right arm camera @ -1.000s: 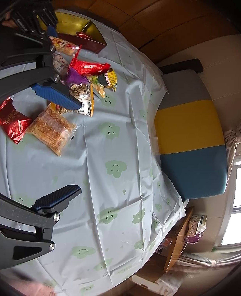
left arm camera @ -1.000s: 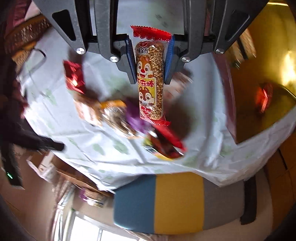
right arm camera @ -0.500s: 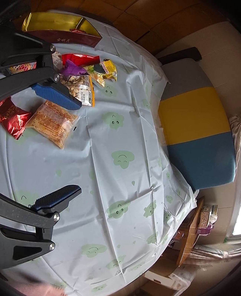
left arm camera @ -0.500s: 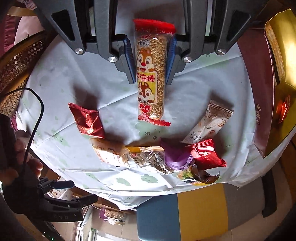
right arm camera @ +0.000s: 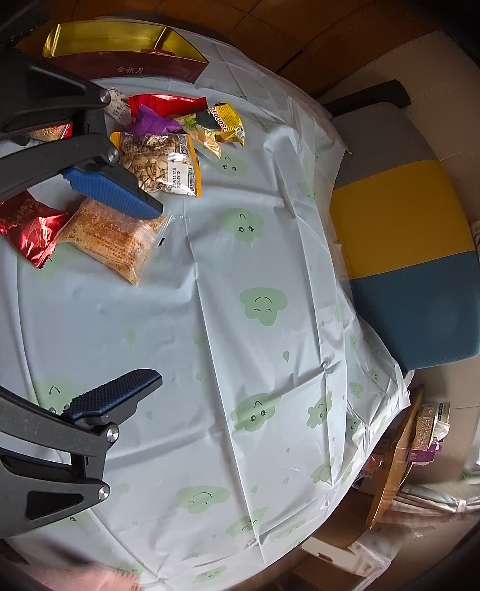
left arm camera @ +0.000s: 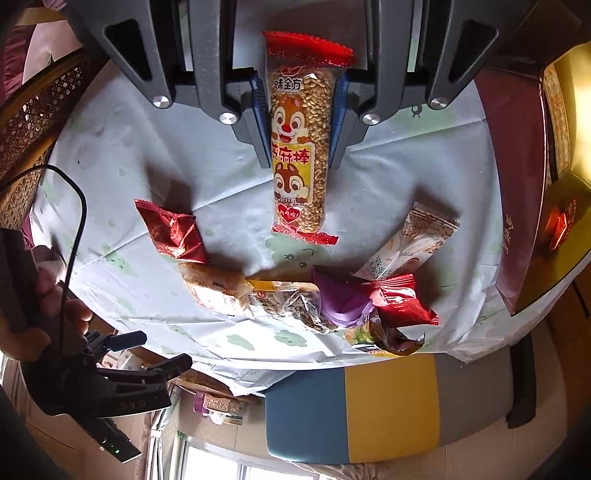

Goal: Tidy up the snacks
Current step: 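Lift the puffed-rice bar with the left gripper while the right gripper grasps the pork-floss bag, then lower the puffed-rice bar into the gold tin and open the left gripper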

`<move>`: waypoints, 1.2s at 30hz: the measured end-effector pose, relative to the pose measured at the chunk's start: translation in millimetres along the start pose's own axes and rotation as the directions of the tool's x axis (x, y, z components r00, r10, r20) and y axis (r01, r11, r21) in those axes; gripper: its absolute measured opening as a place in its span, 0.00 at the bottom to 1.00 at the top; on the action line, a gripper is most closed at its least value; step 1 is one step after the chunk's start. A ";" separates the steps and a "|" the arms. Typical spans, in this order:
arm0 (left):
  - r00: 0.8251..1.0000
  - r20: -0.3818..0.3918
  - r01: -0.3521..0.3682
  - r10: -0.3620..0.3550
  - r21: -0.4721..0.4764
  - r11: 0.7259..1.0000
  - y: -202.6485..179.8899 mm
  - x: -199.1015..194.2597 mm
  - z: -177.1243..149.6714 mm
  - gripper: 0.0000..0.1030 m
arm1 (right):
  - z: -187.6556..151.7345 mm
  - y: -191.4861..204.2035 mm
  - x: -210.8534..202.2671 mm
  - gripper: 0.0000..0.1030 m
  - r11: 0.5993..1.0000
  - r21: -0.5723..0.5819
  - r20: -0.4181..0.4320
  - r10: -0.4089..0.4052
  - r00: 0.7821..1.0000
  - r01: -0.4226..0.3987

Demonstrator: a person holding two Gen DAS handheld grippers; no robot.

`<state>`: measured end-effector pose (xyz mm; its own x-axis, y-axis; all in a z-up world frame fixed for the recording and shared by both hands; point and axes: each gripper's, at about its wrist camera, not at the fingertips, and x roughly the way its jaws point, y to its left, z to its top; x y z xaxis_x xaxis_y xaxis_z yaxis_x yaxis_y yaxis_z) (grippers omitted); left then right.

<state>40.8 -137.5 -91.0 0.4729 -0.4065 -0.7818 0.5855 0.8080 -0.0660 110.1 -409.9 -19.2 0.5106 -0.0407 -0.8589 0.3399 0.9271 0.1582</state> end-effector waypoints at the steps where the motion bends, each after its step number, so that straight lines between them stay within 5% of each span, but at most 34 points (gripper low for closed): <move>1: 1.000 0.004 0.003 -0.003 -0.007 1.000 1.1 -1.3 -1.7 0.28 | 0.1 -0.3 0.5 0.81 1.000 0.001 -0.001 -0.003 1.000 0.003; 15: 0.998 0.047 0.033 -0.032 -0.029 0.999 6.3 -4.3 -10.4 0.28 | -6.1 10.2 13.5 0.81 0.998 -0.015 -0.066 0.067 0.996 -0.068; 27: 0.996 0.068 0.068 -0.065 -0.041 0.997 11.8 -6.8 -15.1 0.28 | -21.1 27.6 52.2 0.81 0.982 0.106 -0.238 0.177 0.955 -0.155; 33: 0.995 0.076 0.074 -0.070 -0.041 0.996 12.0 -7.6 -16.5 0.28 | -19.5 61.8 73.4 0.78 0.998 0.020 -0.245 0.064 0.967 -0.061; 36: 0.994 0.078 0.076 -0.073 -0.041 0.996 12.3 -7.7 -17.1 0.28 | -15.6 79.2 77.6 0.59 0.995 -0.104 -0.237 -0.030 0.971 0.005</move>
<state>33.1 -117.2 -96.4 0.4793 -0.4961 -0.7240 0.5920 0.7918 -0.1507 164.4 -333.9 -81.0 0.2979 0.0211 -0.9544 0.2584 0.9606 0.1019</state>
